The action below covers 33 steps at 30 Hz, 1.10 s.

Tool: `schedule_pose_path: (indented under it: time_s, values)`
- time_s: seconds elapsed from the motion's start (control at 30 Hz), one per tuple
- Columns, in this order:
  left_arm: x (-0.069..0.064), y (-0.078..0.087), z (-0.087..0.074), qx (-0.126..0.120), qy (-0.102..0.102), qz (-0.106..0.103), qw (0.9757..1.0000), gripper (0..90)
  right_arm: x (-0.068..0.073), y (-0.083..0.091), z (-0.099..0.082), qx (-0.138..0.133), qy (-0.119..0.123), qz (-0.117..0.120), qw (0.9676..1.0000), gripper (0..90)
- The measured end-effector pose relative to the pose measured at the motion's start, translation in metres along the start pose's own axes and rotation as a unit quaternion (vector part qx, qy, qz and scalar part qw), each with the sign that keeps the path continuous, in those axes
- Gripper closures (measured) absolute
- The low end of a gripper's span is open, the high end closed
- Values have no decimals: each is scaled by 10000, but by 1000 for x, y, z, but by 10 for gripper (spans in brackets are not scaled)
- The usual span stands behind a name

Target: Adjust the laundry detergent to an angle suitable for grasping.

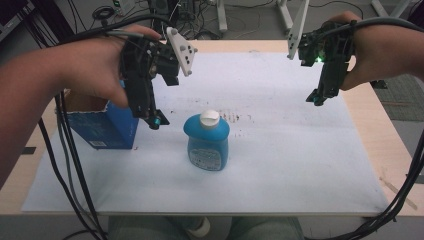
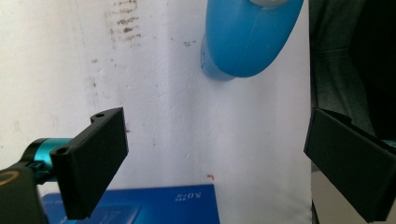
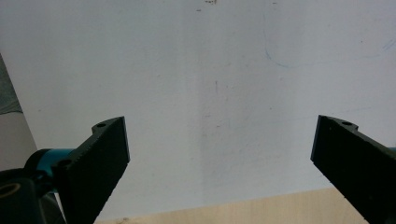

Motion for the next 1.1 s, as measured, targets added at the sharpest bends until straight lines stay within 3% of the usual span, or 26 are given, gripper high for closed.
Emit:
schedule_pose_path:
  time_s: [0.17, 0.3, 0.33, 0.57, 1.1]
  values:
    - [6, 4, -6, 311, 82, 89, 9994, 18, -1, 1, -2, -18, 5, -6, 10000, 34]
    - [7, 5, -8, 381, 73, 109, 9992, 16, -1, 2, -3, -25, -23, -20, 10000, 34]
    - [10, 11, -12, 489, 135, 142, 9986, 16, -1, 2, -3, -25, -23, -20, 10000, 34]
    - [16, 22, -17, 651, 288, 208, 9972, 18, -2, 3, -6, -31, -56, -37, 10000, 34]
    - [25, 35, -15, 615, 526, 187, 9965, 18, -9, 2, -9, -109, -72, -43, 9999, 34]
Point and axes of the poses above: each handheld gripper's, and its own axes: y roughly backward along the jaws, z roughly out of its top, x roughly to its left, the point moved 8 cm from there along -y, roughly forward along the jaws, and after that the axes turned 2 degrees about -x, right-handed, at the moved point
